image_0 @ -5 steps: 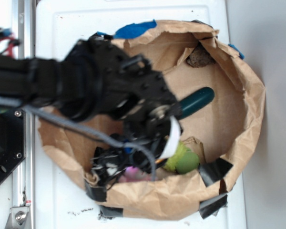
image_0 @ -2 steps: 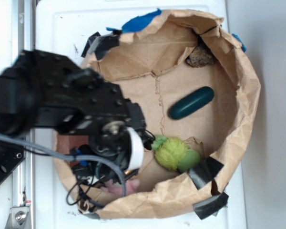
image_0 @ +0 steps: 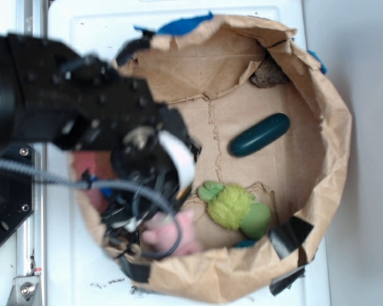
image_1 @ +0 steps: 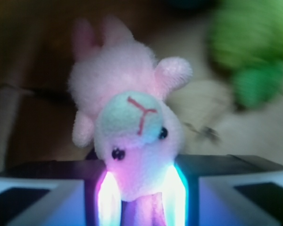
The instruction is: Grab the pink bunny.
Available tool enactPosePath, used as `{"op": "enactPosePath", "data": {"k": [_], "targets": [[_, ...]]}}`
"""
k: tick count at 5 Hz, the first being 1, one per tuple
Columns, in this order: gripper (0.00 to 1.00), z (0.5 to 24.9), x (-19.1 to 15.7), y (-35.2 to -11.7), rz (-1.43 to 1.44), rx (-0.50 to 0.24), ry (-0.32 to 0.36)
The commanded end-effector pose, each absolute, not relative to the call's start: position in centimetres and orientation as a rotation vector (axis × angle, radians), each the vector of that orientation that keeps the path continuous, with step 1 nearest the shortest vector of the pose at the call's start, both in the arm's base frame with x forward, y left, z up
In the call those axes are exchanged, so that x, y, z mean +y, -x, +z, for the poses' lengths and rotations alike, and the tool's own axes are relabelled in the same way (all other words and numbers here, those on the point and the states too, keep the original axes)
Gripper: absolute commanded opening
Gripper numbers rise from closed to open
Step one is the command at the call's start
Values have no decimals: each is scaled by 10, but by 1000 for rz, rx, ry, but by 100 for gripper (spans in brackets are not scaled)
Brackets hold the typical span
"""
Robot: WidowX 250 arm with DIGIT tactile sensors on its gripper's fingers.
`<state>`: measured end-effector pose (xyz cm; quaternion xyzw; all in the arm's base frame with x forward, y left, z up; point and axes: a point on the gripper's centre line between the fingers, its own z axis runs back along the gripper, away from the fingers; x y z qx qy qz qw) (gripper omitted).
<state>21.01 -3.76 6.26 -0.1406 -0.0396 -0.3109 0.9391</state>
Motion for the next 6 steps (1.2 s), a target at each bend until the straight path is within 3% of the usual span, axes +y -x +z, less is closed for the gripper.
{"op": "enactPosePath", "data": {"k": [1, 4, 6], "targets": [[0, 83, -34, -220, -423, -127, 214], [0, 111, -27, -211, -59, -101, 151], [0, 128, -7, -233, 50, -108, 134]]}}
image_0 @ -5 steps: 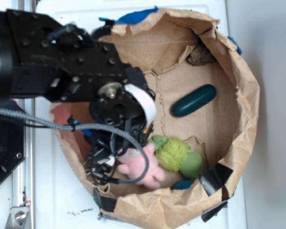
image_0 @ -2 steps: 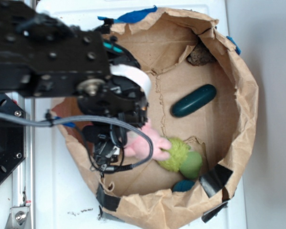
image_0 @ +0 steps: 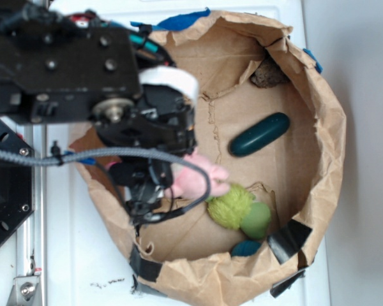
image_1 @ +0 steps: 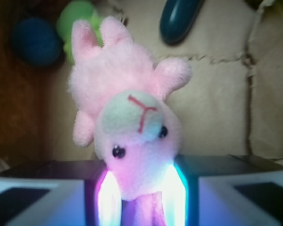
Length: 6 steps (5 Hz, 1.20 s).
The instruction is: Grab the pink bunny.
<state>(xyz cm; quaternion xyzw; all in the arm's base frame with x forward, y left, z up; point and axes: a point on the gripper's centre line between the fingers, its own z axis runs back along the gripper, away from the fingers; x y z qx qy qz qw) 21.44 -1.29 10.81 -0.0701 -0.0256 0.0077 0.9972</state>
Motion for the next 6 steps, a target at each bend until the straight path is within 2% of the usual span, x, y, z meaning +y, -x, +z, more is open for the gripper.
{"op": "enactPosePath", "data": {"k": [1, 2, 3, 5, 6], "targets": [[0, 129, -1, -248, 54, -107, 121], [0, 141, 0, -254, 28, -125, 82], [0, 153, -8, -249, -1, -108, 27], [0, 180, -9, -248, -13, -116, 58], [0, 179, -8, -249, -8, -137, 51]]}}
